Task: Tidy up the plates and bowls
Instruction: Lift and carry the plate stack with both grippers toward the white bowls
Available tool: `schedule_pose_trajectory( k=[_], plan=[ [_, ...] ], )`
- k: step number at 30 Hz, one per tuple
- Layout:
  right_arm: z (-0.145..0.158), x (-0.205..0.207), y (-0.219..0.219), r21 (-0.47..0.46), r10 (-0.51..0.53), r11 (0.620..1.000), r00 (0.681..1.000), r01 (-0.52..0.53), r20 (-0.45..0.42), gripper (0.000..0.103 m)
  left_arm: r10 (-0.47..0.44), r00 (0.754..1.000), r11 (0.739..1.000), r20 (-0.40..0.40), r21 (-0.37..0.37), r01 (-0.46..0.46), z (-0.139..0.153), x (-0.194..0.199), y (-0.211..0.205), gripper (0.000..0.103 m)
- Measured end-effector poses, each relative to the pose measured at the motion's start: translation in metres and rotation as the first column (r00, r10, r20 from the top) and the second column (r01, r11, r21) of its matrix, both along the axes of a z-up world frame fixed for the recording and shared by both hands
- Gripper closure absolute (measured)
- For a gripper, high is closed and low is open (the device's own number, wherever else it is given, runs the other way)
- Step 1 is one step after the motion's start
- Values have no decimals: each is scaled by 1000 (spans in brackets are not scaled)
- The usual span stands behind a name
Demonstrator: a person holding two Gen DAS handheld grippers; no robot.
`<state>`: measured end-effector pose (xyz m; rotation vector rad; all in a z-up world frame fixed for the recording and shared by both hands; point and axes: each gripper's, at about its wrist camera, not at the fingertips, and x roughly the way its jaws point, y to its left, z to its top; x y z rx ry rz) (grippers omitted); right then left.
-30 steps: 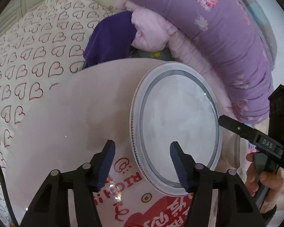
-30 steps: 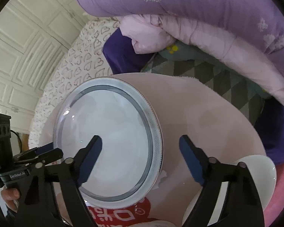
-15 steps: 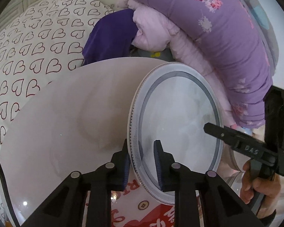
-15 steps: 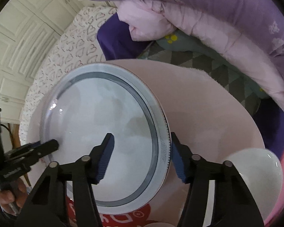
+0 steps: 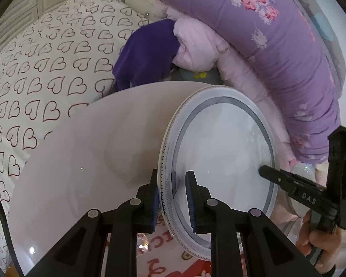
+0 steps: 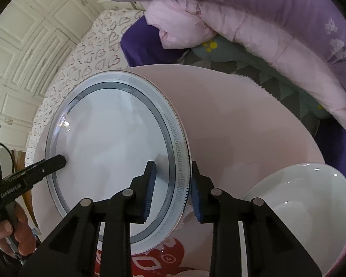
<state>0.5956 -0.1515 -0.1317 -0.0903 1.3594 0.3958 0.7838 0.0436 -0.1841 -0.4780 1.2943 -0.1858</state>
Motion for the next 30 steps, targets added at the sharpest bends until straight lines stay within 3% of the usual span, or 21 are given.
schedule_pose_trajectory(
  k=[18,30],
  plan=[
    [9,-21,12,56,6,998,999,-9,41,78,29,998,999,53,14,-30,29,-41,23,88],
    [43,-55,11,93,-1,996,995,-8,98,78,23,992,1000,123,17,-25,78,-91,34,88]
  ],
)
